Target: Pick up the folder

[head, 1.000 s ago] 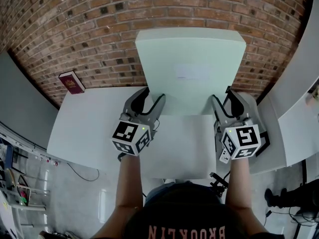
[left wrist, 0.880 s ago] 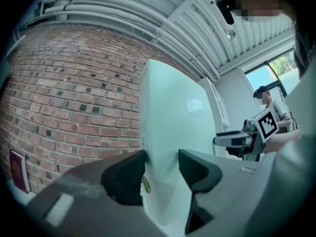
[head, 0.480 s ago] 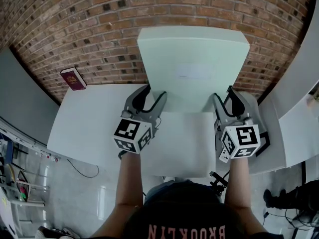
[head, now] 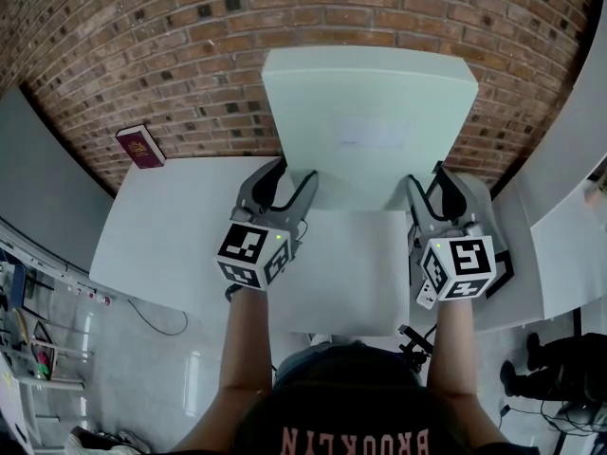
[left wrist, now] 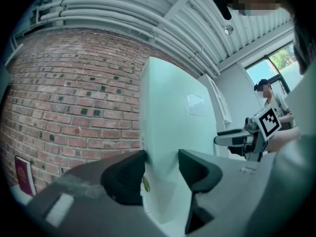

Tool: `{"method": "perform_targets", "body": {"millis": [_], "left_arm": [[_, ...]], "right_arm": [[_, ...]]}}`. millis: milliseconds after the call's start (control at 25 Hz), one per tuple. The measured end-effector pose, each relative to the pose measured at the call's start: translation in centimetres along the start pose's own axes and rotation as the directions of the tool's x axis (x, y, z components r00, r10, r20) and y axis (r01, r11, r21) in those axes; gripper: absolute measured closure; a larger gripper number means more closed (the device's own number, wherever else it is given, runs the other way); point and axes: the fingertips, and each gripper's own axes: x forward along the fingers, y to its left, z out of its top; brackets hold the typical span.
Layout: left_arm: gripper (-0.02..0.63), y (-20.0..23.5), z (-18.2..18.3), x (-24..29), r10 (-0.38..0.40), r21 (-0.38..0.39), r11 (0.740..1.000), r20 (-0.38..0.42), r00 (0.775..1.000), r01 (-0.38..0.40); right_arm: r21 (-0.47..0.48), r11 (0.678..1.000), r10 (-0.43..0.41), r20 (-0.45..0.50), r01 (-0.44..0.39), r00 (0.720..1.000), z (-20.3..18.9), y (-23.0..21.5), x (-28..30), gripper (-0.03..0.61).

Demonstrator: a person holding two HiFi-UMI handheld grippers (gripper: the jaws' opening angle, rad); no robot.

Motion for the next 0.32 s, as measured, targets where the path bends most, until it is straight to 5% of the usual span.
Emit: {"method": "perform_targets", "body": {"millis": [320], "left_arm": [[0.394, -0.08, 0.56, 0.02, 0.009, 0.008, 1.0, 0.013, 1.0, -0.009]], "right_arm": [[-0.011, 1.0, -0.005, 0.016, 0.005, 1.0, 0.66, -0.09, -0.15, 0.377]]}}
